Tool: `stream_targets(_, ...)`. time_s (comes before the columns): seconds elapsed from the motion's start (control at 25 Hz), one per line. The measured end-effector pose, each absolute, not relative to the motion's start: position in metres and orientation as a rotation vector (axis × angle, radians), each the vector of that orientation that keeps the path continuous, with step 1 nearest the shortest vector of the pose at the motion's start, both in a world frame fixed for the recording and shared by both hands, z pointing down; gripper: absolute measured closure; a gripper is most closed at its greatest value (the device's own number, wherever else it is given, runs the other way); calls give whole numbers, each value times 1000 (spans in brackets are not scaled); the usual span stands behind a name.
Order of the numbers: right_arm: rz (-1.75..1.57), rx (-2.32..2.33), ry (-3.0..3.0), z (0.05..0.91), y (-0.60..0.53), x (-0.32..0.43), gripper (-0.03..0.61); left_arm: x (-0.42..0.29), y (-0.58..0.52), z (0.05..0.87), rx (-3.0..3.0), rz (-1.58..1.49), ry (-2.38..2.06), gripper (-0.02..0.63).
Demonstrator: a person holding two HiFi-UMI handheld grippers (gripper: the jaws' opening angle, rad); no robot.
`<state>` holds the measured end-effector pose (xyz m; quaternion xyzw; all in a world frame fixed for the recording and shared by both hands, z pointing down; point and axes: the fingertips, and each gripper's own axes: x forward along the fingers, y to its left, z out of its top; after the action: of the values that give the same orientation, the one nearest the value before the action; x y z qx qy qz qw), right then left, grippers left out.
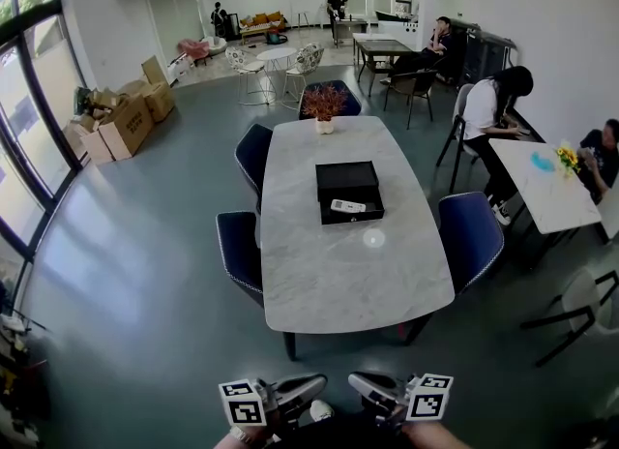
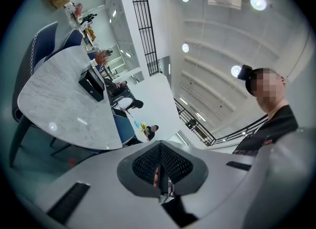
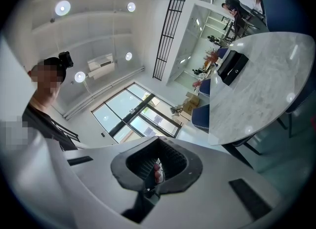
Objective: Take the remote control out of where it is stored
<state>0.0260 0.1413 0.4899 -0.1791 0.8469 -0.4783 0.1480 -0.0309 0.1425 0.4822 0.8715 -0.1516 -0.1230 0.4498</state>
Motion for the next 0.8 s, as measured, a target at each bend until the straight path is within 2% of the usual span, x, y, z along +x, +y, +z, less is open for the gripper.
stream_targets(0.8,-1379,-554,2456,484,129,8,569,-59,136,476,2159,-344,-394,609)
